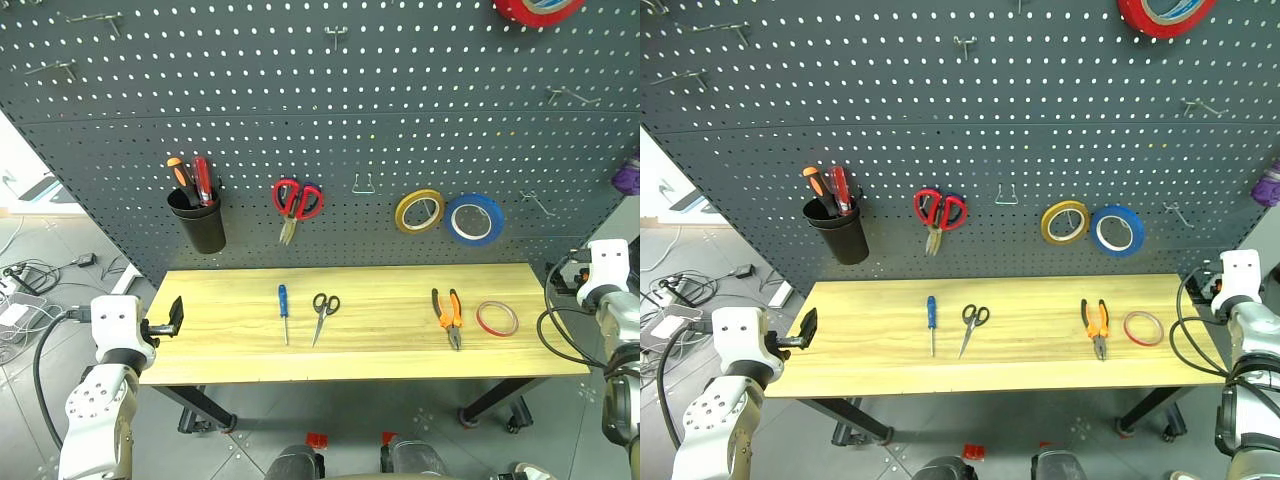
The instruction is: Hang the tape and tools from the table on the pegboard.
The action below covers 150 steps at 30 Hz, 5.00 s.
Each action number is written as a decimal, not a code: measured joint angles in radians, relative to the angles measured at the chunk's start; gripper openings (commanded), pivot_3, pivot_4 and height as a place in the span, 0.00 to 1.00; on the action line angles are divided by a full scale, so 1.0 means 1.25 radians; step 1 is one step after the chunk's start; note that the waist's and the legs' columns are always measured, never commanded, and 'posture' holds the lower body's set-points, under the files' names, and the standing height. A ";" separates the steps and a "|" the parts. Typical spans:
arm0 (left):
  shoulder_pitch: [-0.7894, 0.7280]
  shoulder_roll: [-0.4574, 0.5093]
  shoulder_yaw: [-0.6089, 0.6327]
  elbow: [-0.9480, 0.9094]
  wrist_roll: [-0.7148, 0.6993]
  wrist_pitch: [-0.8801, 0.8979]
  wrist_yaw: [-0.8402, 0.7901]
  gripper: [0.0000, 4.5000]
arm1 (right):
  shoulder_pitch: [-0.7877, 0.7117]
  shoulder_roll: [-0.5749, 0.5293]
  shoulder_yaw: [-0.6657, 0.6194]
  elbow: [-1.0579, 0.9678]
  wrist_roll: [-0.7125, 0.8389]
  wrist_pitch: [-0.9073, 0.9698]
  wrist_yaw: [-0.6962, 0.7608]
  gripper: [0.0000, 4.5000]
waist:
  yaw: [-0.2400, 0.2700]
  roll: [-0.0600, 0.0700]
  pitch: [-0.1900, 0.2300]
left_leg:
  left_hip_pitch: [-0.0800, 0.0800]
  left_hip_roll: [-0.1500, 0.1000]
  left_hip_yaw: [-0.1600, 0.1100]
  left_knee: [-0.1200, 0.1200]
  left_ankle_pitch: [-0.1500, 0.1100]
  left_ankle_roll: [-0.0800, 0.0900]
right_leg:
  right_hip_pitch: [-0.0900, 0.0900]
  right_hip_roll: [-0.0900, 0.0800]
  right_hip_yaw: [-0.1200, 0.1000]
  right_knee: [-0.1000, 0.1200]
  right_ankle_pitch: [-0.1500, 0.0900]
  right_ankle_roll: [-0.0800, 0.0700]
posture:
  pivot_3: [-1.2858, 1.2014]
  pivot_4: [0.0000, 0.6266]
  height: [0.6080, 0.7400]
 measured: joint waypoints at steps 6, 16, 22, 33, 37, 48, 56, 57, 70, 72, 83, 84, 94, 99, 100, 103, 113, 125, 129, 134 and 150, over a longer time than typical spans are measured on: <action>-0.003 0.003 0.000 0.009 0.016 -0.012 0.005 0.99 | 0.000 0.000 0.000 0.000 0.000 0.000 0.001 1.00 | 0.000 0.000 0.001 | 0.000 0.000 0.000 0.000 0.000 0.000 | 0.000 0.000 0.000 0.000 0.000 0.000 | 0.47 0.09 1.00; -0.001 0.004 0.000 0.024 0.018 -0.024 0.009 0.99 | 0.000 0.000 0.000 0.000 0.000 0.000 0.001 1.00 | 0.000 0.000 0.002 | 0.000 0.000 0.000 0.000 0.000 0.000 | 0.000 0.000 0.000 0.000 0.000 0.000 | 0.47 0.09 1.00; 0.008 0.000 0.003 0.002 -0.007 -0.041 -0.006 0.99 | 0.002 0.000 0.001 0.000 0.000 0.000 0.031 1.00 | 0.000 -0.001 0.006 | 0.000 0.000 0.000 0.000 0.000 0.000 | 0.000 0.000 0.000 0.000 0.000 0.000 | 0.47 0.13 1.00; -0.017 0.036 -0.100 -0.204 -0.056 0.097 -0.074 0.99 | 0.107 0.049 0.096 -0.250 -0.008 0.050 0.249 1.00 | -0.006 0.000 0.042 | 0.000 0.001 0.001 0.001 0.000 0.000 | -0.001 0.000 0.001 0.001 0.001 0.001 | 0.43 0.23 1.00; -0.061 0.065 -0.158 -0.244 -0.068 0.152 -0.125 0.99 | 0.150 0.055 0.136 -0.389 -0.018 0.152 0.266 1.00 | -0.008 0.003 0.056 | -0.001 0.001 0.001 0.001 0.000 0.000 | -0.002 0.000 0.001 0.001 0.001 0.001 | 0.41 0.29 1.00; -0.216 0.117 -0.447 -0.251 -0.082 0.192 -0.386 0.99 | 0.162 0.034 0.239 -0.525 -0.098 0.395 0.271 1.00 | -0.046 0.000 0.130 | -0.007 0.002 0.003 0.001 0.000 0.001 | -0.009 0.000 0.003 0.002 0.001 0.000 | 0.38 0.46 1.00; -0.366 0.085 -0.539 -0.128 -0.039 0.131 -0.473 0.99 | -0.016 0.085 0.315 -0.316 -0.173 0.358 0.259 1.00 | -0.091 -0.008 0.163 | -0.014 0.002 0.006 0.003 0.000 0.002 | -0.016 0.000 0.004 0.003 0.003 0.002 | 0.37 0.49 1.00; -0.379 0.076 -0.547 -0.116 -0.035 0.123 -0.478 0.99 | -0.040 0.094 0.326 -0.282 -0.185 0.351 0.259 1.00 | -0.093 -0.009 0.166 | -0.015 0.002 0.006 0.003 0.000 0.002 | -0.017 0.000 0.005 0.003 0.003 0.002 | 0.37 0.49 1.00; -0.432 0.043 -0.602 -0.067 0.014 0.052 -0.535 1.00 | -0.234 0.143 0.431 0.009 -0.311 0.289 0.335 0.51 | -0.112 -0.009 0.171 | -0.014 0.001 0.011 0.004 0.000 0.002 | -0.017 0.000 0.009 0.002 0.005 0.005 | 0.38 0.44 1.00; -0.426 0.043 -0.602 -0.067 0.014 0.048 -0.540 1.00 | -0.234 0.147 0.435 0.015 -0.317 0.290 0.356 0.36 | -0.112 -0.009 0.171 | -0.014 0.001 0.011 0.004 0.000 0.002 | -0.017 0.001 0.010 0.002 0.006 0.006 | 0.38 0.43 1.00; -0.415 0.014 -0.592 -0.068 -0.009 0.021 -0.559 1.00 | -0.146 0.137 0.385 -0.066 -0.295 0.233 0.276 0.02 | -0.111 -0.012 0.169 | -0.015 0.001 0.013 0.012 0.000 0.005 | -0.015 0.001 0.013 0.003 0.010 0.012 | 0.36 0.41 1.00; -0.417 0.003 -0.583 -0.068 -0.026 0.027 -0.558 1.00 | -0.119 0.133 0.365 -0.099 -0.279 0.234 0.266 0.02 | -0.111 -0.012 0.169 | -0.015 0.001 0.013 0.013 -0.001 0.005 | -0.016 0.001 0.014 0.003 0.010 0.013 | 0.36 0.41 1.00; -0.530 -0.077 -0.556 -0.073 -0.033 0.076 -0.474 1.00 | 0.304 0.185 0.124 -0.874 -0.190 0.202 -0.014 0.02 | -0.135 -0.011 0.170 | -0.022 0.000 0.020 0.015 -0.001 0.006 | -0.025 0.001 0.020 0.008 0.011 0.016 | 0.34 0.43 1.00; -0.577 -0.107 -0.574 -0.061 0.028 0.067 -0.415 1.00 | 0.225 0.228 0.108 -0.956 -0.178 0.186 -0.090 0.02 | -0.158 -0.011 0.170 | -0.023 0.000 0.021 0.015 -0.001 0.007 | -0.029 0.001 0.021 0.012 0.011 0.016 | 0.34 0.42 1.00; -0.584 -0.112 -0.574 -0.052 0.040 0.064 -0.402 1.00 | 0.191 0.227 0.099 -0.933 -0.169 0.184 -0.096 0.02 | -0.159 -0.011 0.169 | -0.024 0.000 0.020 0.015 -0.001 0.007 | -0.029 0.001 0.020 0.012 0.011 0.016 | 0.34 0.42 1.00; -0.593 -0.123 -0.572 -0.032 0.065 0.056 -0.374 1.00 | 0.049 0.224 0.075 -0.791 -0.134 0.168 -0.105 0.02 | -0.171 -0.011 0.170 | -0.025 0.000 0.021 0.015 -0.001 0.007 | -0.030 0.001 0.021 0.011 0.011 0.015 | 0.34 0.42 1.00; -0.594 -0.126 -0.570 -0.025 0.082 0.053 -0.352 1.00 | -0.275 0.225 0.004 -0.301 0.013 0.158 -0.012 0.02 | -0.181 -0.011 0.170 | -0.026 0.000 0.021 0.015 0.000 0.008 | -0.030 0.001 0.021 0.011 0.011 0.015 | 0.36 0.41 1.00; -0.470 0.051 -0.467 -0.020 0.079 0.057 -0.370 1.00 | -0.022 0.270 0.120 -0.559 -0.008 0.433 -0.009 0.86 | -0.176 -0.011 0.170 | -0.029 0.001 0.021 0.015 0.000 0.008 | -0.035 0.001 0.021 0.014 0.011 0.015 | 0.36 0.43 1.00; -0.447 0.103 -0.428 -0.010 0.069 0.057 -0.397 1.00 | 0.051 0.353 0.173 -0.751 -0.027 0.651 -0.094 0.99 | -0.177 -0.010 0.170 | -0.029 0.000 0.022 0.015 0.000 0.008 | -0.037 0.000 0.023 0.015 0.011 0.015 | 0.36 0.44 1.00; -0.432 0.149 -0.410 0.026 0.067 0.052 -0.431 1.00 | -0.003 0.445 0.230 -0.797 -0.058 0.839 -0.180 0.99 | -0.172 -0.009 0.170 | -0.030 0.000 0.021 0.015 0.000 0.008 | -0.039 0.000 0.022 0.015 0.011 0.015 | 0.36 0.43 1.00; -0.422 0.140 -0.417 0.016 0.067 0.052 -0.451 1.00 | -0.200 0.470 0.229 -0.332 -0.110 0.648 -0.246 0.99 | -0.179 -0.010 0.169 | -0.031 0.000 0.023 0.014 0.000 0.008 | -0.041 0.000 0.022 0.017 0.012 0.014 | 0.38 0.41 1.00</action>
